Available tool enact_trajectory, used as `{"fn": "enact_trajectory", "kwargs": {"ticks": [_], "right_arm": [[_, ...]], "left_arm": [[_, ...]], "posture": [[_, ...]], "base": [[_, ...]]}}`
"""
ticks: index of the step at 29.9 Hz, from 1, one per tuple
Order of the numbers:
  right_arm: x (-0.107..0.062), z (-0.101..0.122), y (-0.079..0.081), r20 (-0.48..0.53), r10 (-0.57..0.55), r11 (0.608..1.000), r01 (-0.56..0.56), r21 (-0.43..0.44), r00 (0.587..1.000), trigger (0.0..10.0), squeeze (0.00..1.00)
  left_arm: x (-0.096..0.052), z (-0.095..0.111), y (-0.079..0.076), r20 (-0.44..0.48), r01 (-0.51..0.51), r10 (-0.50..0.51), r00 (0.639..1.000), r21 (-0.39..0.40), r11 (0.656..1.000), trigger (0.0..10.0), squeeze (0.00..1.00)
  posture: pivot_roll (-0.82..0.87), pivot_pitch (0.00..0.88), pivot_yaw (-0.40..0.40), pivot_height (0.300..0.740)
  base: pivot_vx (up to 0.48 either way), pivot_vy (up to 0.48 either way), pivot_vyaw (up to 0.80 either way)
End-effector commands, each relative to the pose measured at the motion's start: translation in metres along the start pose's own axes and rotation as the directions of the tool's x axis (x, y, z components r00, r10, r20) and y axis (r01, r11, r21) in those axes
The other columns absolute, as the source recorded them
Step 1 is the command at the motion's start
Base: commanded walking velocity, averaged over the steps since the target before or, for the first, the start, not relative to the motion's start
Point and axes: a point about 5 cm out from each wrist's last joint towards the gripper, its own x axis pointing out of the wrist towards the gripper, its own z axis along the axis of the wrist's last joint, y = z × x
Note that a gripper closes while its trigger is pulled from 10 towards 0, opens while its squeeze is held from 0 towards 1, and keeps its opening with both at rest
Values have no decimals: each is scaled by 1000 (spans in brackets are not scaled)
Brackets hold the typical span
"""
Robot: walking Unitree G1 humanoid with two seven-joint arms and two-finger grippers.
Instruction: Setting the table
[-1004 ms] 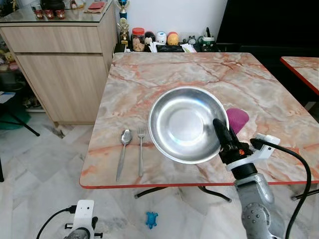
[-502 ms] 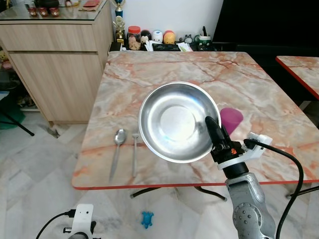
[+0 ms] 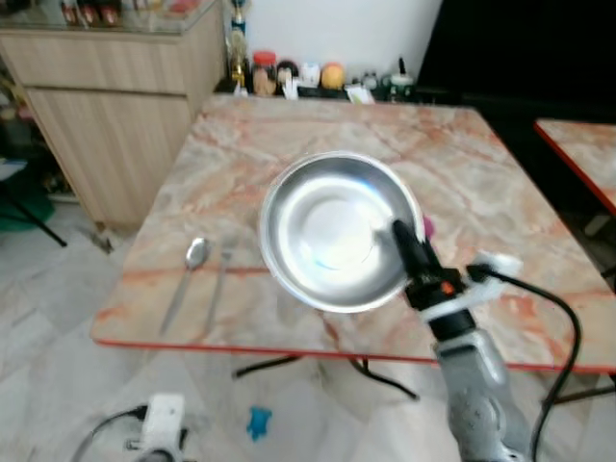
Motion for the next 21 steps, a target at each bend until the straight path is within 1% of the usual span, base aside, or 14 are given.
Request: {"fn": "enact_trajectory", "kwargs": {"ticks": [1, 11, 21], "right_arm": [[9, 5, 9, 31, 41, 999, -41, -1, 999, 10000, 0], [8, 12, 8, 61, 28, 1000, -27, -7, 998, 10000, 0], [14, 11, 9, 67, 24, 1000, -24, -10, 997, 10000, 0]], "left_arm": [[-1, -2, 7, -8, -15, 16, 1000, 11, 1000, 10000, 0], [0, 1, 9, 0, -26, 26, 1000, 2, 1000, 10000, 0], [0, 2, 11, 4, -36, 36, 999, -10, 999, 10000, 0]], "posture": [[118, 0, -67, 740], [108, 0, -56, 740], [109, 0, -51, 740]], "base": [[0, -352, 0], [0, -353, 0], [0, -346, 0]]}}
